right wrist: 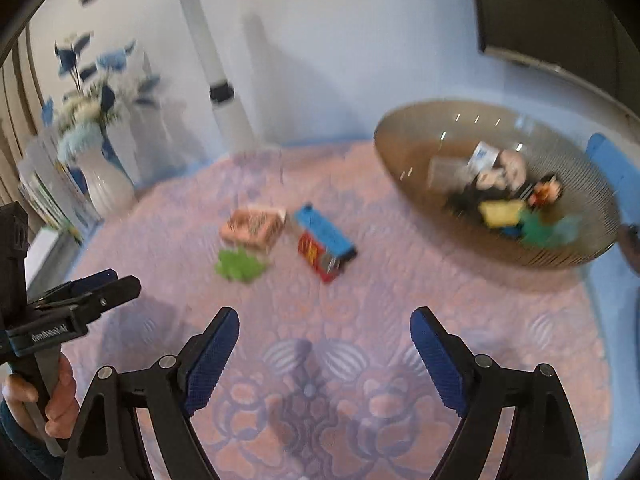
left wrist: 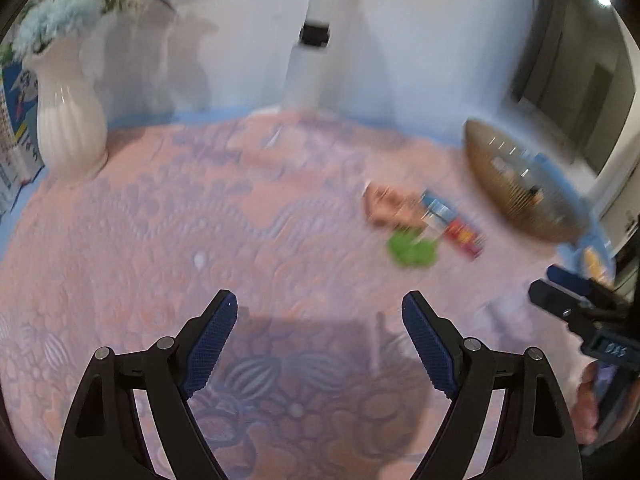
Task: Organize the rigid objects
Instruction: 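Bring both open tools back over the remaining items, then grasp the blue and red lighter with the right tool while the left tool grasps the green figure, then carry the lighter and green figure into the brown bowl and open both tools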
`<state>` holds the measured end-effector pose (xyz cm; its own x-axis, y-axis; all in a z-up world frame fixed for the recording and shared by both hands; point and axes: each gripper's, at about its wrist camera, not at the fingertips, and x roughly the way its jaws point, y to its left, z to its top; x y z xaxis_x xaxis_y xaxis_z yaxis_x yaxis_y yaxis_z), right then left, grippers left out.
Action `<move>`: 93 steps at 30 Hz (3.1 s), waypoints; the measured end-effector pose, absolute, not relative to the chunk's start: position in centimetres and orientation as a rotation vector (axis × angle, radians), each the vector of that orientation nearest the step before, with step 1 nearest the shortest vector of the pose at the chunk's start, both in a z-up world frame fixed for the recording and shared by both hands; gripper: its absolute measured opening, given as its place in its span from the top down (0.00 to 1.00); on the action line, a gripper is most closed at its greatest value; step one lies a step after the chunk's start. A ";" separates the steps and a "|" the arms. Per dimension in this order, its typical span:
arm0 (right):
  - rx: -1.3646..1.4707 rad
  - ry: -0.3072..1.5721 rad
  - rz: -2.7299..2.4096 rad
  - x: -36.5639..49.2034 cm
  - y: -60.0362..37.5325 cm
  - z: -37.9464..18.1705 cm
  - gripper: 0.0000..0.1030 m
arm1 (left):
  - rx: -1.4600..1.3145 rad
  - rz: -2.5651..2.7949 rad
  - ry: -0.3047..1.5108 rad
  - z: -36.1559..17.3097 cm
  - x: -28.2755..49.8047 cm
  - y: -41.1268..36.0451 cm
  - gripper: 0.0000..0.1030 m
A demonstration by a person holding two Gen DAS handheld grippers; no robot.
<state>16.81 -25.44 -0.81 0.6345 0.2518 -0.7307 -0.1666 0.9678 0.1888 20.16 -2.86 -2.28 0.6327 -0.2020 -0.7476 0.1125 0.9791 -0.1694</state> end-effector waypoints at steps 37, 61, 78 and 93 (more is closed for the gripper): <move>-0.025 0.978 0.248 23.3 -23.8 -2.2 0.57 | 0.134 -0.380 0.904 -1.9 24.6 -10.7 0.34; 0.437 1.052 0.307 17.5 -27.7 -5.2 0.90 | -0.005 -0.364 0.835 -2.8 21.5 -9.0 0.58; 0.052 0.984 0.067 18.7 -24.6 -4.7 0.42 | -0.052 -0.376 0.782 -2.8 20.6 -8.1 0.58; 0.175 0.844 0.356 14.6 -25.8 -0.8 0.78 | -0.016 -0.407 0.752 -1.2 20.0 -9.7 0.58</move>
